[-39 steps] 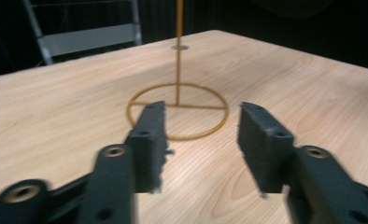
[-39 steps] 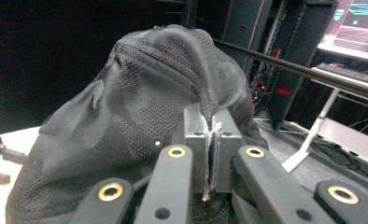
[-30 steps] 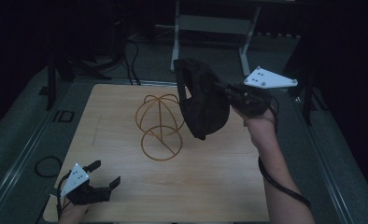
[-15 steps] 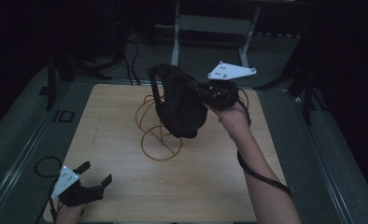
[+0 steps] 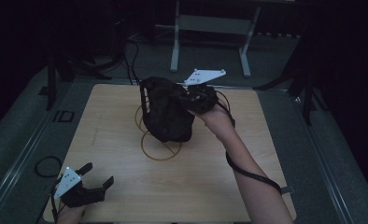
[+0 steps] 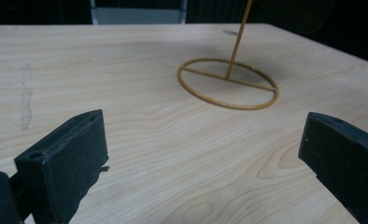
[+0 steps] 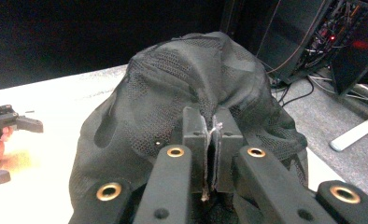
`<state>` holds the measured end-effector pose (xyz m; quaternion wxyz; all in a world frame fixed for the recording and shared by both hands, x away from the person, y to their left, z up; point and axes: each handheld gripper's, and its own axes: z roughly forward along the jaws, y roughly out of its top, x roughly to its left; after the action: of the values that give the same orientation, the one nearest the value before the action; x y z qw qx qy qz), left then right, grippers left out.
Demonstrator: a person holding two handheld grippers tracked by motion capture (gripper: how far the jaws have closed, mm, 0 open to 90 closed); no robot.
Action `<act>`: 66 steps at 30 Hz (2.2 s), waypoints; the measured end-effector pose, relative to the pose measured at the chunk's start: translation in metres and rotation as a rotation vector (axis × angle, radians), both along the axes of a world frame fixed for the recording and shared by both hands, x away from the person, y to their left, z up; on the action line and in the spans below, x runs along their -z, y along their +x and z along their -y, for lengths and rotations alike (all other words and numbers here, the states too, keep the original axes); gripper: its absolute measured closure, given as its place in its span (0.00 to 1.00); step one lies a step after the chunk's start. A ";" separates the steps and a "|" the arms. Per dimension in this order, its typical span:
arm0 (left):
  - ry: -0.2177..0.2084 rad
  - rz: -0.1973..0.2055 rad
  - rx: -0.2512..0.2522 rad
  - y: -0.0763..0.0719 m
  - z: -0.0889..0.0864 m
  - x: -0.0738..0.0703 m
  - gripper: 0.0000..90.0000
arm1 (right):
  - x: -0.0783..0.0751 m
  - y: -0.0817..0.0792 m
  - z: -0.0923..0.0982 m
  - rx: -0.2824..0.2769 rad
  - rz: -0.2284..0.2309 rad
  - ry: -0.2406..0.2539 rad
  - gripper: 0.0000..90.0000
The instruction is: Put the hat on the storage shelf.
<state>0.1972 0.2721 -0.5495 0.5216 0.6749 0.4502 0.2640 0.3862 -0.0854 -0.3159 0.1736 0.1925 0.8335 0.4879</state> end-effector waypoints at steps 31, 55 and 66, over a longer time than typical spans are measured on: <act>-0.006 0.022 0.019 -0.002 0.003 0.000 0.02 | 0.023 0.002 -0.022 -0.044 -0.088 -0.051 0.50; -0.024 0.019 0.024 -0.001 0.005 0.001 0.02 | 0.039 -0.010 0.027 -0.015 -0.108 0.058 0.15; -0.019 0.018 0.026 -0.001 0.005 0.002 0.02 | 0.062 -0.016 0.050 0.000 -0.077 0.043 0.14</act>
<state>0.1959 0.2668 -0.5511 0.5354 0.6734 0.4391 0.2589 0.3697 -0.1357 -0.3780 0.1372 0.2146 0.8289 0.4980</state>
